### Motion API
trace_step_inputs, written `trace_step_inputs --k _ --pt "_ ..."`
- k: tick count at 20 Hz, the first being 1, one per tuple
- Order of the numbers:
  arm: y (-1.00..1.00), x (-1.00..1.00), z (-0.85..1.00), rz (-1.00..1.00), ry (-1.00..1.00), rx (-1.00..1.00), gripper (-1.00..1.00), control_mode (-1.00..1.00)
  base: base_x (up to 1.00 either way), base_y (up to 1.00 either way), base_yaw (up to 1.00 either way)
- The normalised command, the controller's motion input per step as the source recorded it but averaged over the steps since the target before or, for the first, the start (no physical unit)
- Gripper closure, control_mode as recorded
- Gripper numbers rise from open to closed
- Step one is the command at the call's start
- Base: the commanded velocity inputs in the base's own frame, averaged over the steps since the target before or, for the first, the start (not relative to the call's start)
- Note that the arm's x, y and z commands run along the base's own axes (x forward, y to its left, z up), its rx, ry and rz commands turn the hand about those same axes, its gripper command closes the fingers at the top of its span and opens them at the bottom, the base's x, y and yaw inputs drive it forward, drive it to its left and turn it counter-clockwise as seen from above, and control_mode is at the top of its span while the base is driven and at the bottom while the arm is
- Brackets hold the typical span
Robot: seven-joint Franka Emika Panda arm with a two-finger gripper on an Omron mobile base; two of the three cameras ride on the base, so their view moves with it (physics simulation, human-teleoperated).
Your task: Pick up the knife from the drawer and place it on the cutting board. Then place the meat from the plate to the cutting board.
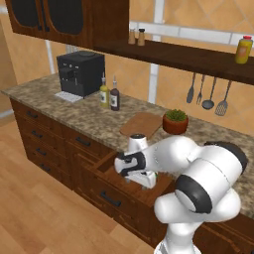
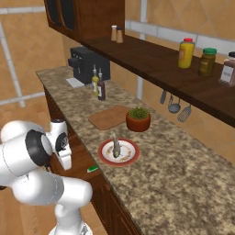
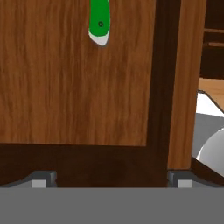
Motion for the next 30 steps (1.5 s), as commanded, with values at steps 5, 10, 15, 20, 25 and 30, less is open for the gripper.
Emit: trace_step_inputs --k 5,10,15,20,25,30 --pt "0.07 0.18 -0.3 0.0 0.02 0.0 -1.0 -1.0 0.0 0.0 0.0" --pt "0.16 0.12 -0.35 0.0 0.0 0.0 -1.0 -1.0 0.0 0.0 0.0" --pt "0.34 0.01 -0.22 0.0 0.01 0.0 -1.0 -1.0 0.0 0.0 0.0" --pt "0.52 -0.28 -0.06 0.0 0.02 0.0 -1.0 -1.0 0.0 0.0 0.0" --pt "0.58 -0.67 0.0 0.0 0.03 0.0 -1.0 -1.0 0.0 0.0 0.0" --pt "0.54 -0.82 0.0 -0.01 0.11 0.0 -1.0 -1.0 0.0 0.0 0.0"
